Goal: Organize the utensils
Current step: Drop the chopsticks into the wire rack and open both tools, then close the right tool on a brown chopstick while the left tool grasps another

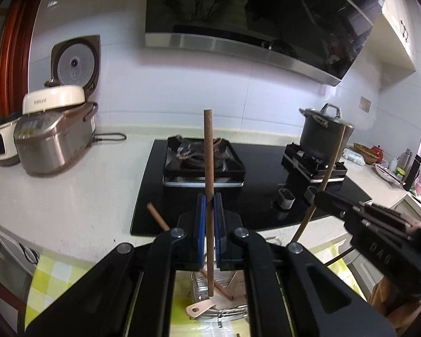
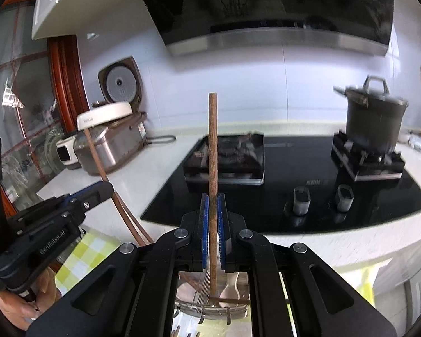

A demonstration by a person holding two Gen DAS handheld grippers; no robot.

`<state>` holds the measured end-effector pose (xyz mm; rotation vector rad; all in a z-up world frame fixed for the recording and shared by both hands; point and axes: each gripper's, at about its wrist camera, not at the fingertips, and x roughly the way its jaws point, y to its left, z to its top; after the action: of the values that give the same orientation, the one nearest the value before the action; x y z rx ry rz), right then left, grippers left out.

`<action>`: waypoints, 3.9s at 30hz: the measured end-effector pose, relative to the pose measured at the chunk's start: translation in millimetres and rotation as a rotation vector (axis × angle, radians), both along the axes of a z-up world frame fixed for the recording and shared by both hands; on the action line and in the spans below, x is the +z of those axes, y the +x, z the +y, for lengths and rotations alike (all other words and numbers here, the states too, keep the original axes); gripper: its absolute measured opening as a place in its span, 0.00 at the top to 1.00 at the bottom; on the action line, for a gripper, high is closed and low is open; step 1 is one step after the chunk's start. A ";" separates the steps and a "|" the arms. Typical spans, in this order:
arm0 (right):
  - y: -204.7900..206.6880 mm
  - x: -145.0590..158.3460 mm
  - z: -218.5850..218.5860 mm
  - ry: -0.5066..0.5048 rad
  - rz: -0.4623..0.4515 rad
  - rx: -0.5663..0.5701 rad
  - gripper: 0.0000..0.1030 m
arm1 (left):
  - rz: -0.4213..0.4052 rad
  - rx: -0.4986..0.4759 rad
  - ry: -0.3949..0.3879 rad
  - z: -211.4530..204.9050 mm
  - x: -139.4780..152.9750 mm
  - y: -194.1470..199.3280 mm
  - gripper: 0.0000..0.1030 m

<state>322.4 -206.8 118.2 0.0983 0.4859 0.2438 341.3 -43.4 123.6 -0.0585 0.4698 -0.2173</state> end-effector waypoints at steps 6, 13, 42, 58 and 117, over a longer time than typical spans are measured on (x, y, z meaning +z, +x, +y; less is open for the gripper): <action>1.8 -42.6 12.4 -0.029 0.034 0.003 0.93 | 0.023 0.020 -0.006 4.7 -36.8 1.9 0.95; 1.5 -75.9 19.0 -0.055 0.046 -0.008 0.92 | -0.004 0.043 0.026 3.5 -73.6 -3.0 0.94; -139.7 -77.3 -18.0 0.022 -0.012 -0.065 0.41 | -0.078 0.132 0.046 58.6 -82.1 -163.2 0.05; -160.2 -213.6 6.4 0.013 0.316 -0.080 0.41 | 0.172 0.156 0.029 89.3 -186.9 -215.1 0.05; -176.5 -202.5 -47.9 -0.070 0.292 -0.062 0.93 | 0.450 0.076 0.147 9.7 -251.1 -133.7 0.11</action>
<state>145.9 -254.7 -84.3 0.0804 0.7797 0.1520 207.6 -33.7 -127.4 0.0197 0.9287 -0.0931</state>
